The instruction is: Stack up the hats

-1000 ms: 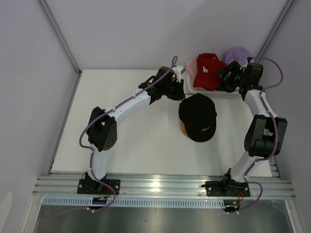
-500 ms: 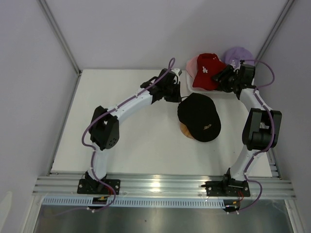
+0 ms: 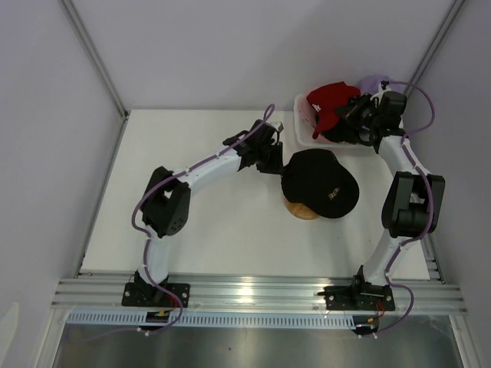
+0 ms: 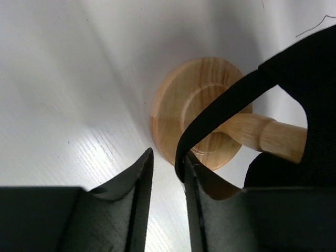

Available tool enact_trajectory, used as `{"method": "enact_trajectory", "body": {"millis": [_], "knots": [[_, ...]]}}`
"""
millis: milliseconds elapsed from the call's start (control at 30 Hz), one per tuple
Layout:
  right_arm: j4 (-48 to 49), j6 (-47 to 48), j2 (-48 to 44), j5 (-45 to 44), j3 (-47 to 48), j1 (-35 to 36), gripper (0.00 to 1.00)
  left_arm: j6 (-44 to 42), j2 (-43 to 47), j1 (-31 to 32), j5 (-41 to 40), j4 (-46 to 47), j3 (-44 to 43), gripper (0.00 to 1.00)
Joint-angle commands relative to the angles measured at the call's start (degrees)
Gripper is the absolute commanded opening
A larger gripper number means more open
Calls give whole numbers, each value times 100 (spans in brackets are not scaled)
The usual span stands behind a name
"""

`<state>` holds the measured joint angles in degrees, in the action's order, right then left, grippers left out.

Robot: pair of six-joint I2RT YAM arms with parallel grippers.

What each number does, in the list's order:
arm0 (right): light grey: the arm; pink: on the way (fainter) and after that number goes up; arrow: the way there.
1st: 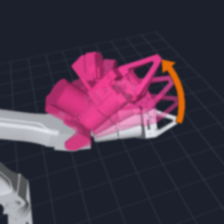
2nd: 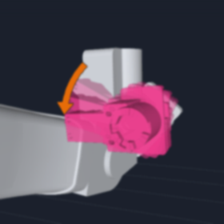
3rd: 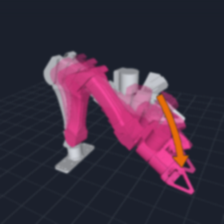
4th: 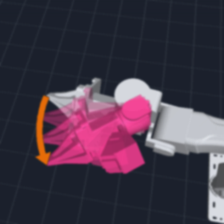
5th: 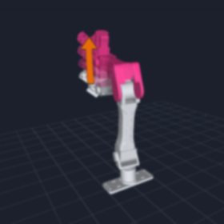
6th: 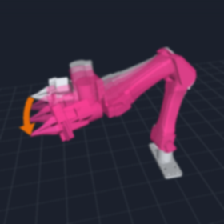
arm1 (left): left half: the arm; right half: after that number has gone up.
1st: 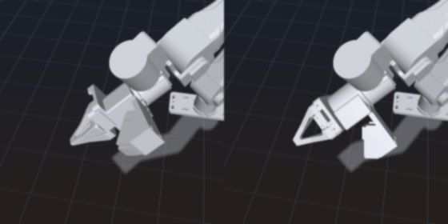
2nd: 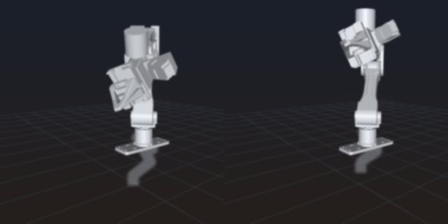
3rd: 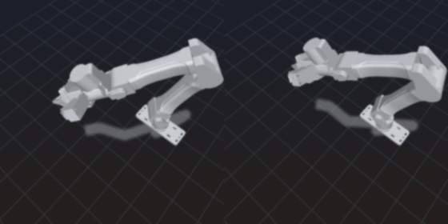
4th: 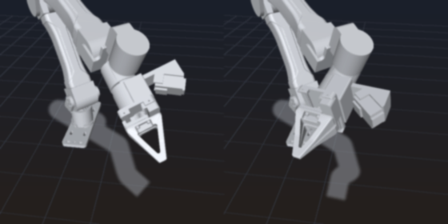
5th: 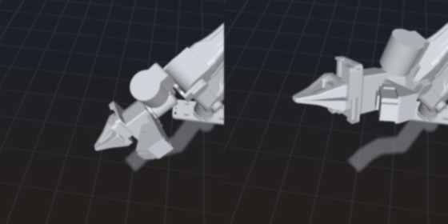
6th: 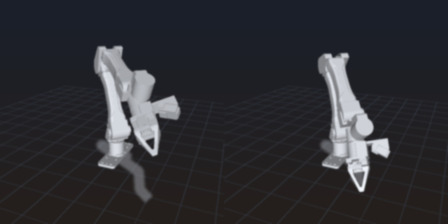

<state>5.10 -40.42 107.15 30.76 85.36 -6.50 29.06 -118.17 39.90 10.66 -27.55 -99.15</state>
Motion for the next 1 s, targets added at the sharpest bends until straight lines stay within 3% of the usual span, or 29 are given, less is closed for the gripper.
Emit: {"method": "enact_trajectory", "body": {"millis": [0, 167, 267, 433, 567, 733, 800, 867, 900, 933, 967], "knots": [[1008, -640, -116, 508, 437, -123, 0, 109, 417, -9, 103, 92, 71, 34], [2404, -1957, 331, 1528, 1269, -97, 0, 82, 671, -35, 174, 180, 45, 59], [2994, -2503, 543, 1976, 1850, 8, 0, 65, 917, -123, 253, 241, 63, 69], [3268, -3075, 851, 2512, 2721, 193, 0, -14, 1480, -535, 612, 391, 98, 87], [3803, -3840, 869, 2961, 2907, 272, 0, -181, 2182, -939, 788, 470, 185, 96], [3990, -4035, 158, 3611, 2057, 518, 0, -234, 2912, -1396, 1034, 1065, 659, 99], [3658, -3773, -149, 3822, 1792, 597, 0, -199, 3080, -1642, 1420, 1417, 853, 100], [2369, -2765, -615, 3928, 1598, 667, 0, -199, 3282, -1844, 1579, 1744, 977, 99], [1215, -2264, -921, 3981, 1563, 816, 0, -303, 3361, -1898, 1571, 1814, 1012, 100], [568, -1154, -1081, 3973, 1545, 852, 0, -383, 3501, -1959, 1580, 1884, 1021, 100], [5, -621, -1222, 3972, 1580, 922, 0, -453, 3546, -2055, 1632, 2015, 1030, 99]]}}
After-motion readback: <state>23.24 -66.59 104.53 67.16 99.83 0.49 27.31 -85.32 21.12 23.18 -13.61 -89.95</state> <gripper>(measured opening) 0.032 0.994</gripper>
